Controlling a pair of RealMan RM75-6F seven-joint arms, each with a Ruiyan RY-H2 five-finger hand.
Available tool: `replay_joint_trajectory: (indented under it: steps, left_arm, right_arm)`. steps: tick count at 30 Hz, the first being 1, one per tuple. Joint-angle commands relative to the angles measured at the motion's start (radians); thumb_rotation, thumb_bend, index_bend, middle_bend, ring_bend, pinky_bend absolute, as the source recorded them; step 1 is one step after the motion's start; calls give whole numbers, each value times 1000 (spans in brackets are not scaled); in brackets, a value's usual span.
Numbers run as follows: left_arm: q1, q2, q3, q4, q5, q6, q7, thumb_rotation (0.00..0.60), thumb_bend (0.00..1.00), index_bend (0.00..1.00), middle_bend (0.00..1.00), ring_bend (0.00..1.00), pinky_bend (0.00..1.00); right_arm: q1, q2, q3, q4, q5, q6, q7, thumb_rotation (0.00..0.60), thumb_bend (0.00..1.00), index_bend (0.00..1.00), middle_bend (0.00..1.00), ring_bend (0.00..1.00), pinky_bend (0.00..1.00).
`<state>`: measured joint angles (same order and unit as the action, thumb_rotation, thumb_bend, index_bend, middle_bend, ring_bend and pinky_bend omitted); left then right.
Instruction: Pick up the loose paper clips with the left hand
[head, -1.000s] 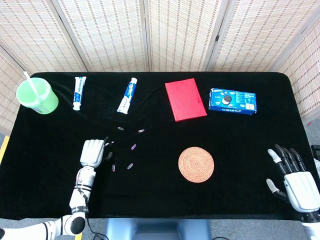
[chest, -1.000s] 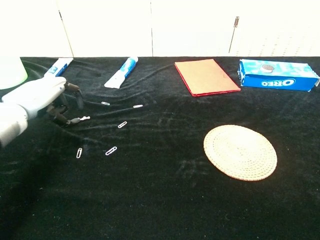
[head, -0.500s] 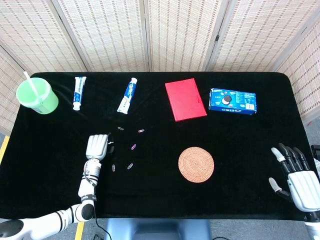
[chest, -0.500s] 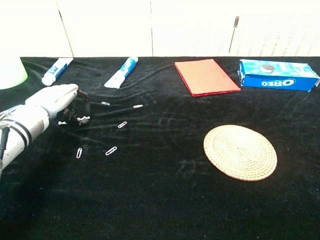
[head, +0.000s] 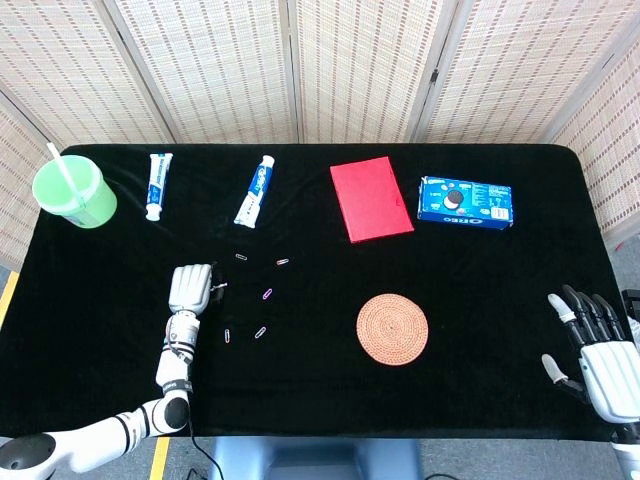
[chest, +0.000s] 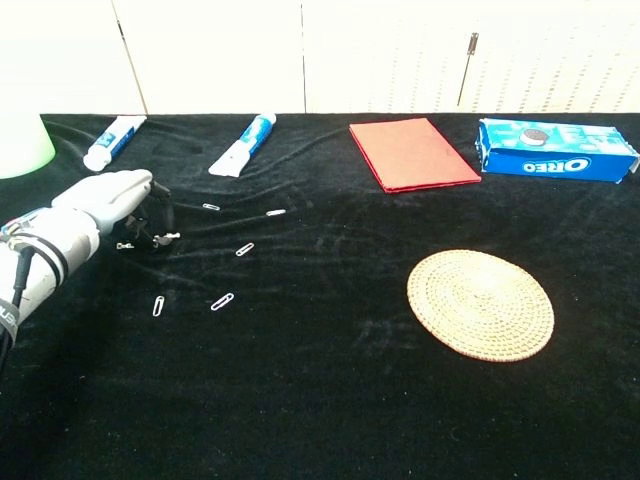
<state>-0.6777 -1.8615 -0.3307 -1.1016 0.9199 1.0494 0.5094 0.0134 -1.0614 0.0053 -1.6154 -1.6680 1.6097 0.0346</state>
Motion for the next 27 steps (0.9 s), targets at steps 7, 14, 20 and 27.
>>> replay_joint_trajectory:
  steps: [7,14,20,27]
  left_arm:
    - [-8,2,2,37,-21,-34,-29,600,441,516,1000,1000,989]
    - [-11,1,1,52,-20,-35,-52,600,451,558,1000,1000,989]
    - [-11,2,3,58,-19,-29,-59,600,485,668,1000,1000,988]
    - [0,35,3,7,-27,-8,-44,600,499,820,1000,1000,998]
  right_arm:
    - [7,-3,6,-3,11,-14,-8,600,346,0,0,0,0]
    - [15,-5,11,-4,23,-31,-11,600,346,0,0,0,0]
    - [17,-8,12,-6,26,-34,-20,600,347,0,0,0,0]
    - [15,-9,11,-5,23,-31,-22,600,346,0,0,0,0]
